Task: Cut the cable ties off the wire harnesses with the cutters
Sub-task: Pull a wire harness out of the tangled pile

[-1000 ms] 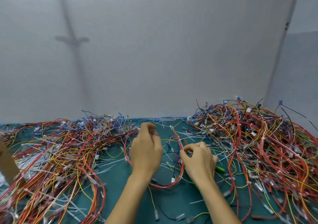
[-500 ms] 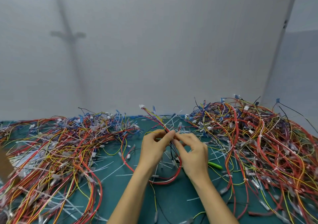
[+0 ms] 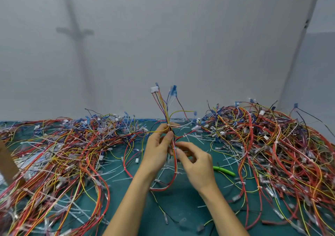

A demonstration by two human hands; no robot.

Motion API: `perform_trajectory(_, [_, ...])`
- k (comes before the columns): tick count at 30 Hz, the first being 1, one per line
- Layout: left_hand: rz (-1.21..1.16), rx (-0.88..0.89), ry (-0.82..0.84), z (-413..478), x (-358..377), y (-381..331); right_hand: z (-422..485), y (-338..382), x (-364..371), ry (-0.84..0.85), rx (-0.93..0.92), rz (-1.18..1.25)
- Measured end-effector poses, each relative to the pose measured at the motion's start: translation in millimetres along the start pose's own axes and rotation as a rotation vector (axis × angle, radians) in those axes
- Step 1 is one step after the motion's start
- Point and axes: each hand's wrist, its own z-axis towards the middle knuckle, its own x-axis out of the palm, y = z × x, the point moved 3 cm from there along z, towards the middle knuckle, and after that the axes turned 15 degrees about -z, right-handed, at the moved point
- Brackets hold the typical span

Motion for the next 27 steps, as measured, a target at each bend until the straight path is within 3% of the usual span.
perform_trajectory(5, [-0.081, 0.019, -0.103, -1.2, 0.7, -2.7, 5.3, 3.1, -3.7, 0.066, 0.068, 0.223])
perform_trajectory(8, [-0.114, 0.023, -0.141, -2.3, -0.9, -6.3, 6.6, 5.0, -3.7, 0.071, 0.031, 0.146])
perform_trajectory(15, [-0.038, -0.099, 0.054, -7.4, 1.4, -1.1, 11.1, -1.6, -13.3, -0.131, 0.213, 0.415])
perform_trajectory(19, [0.282, -0.074, 0.109, -8.7, -12.0, 5.8, 12.6, -3.0, -21.5, -0.210, 0.326, 0.553])
perform_trajectory(25, [0.664, -0.363, 0.426, -13.3, -27.1, 26.7, 14.9, -3.2, -31.8, -0.280, 0.356, 0.611])
perform_trajectory(27, [0.891, -0.283, 0.393, -12.2, -30.0, 28.9, 15.8, -3.3, -34.7, -0.290, 0.339, 0.611])
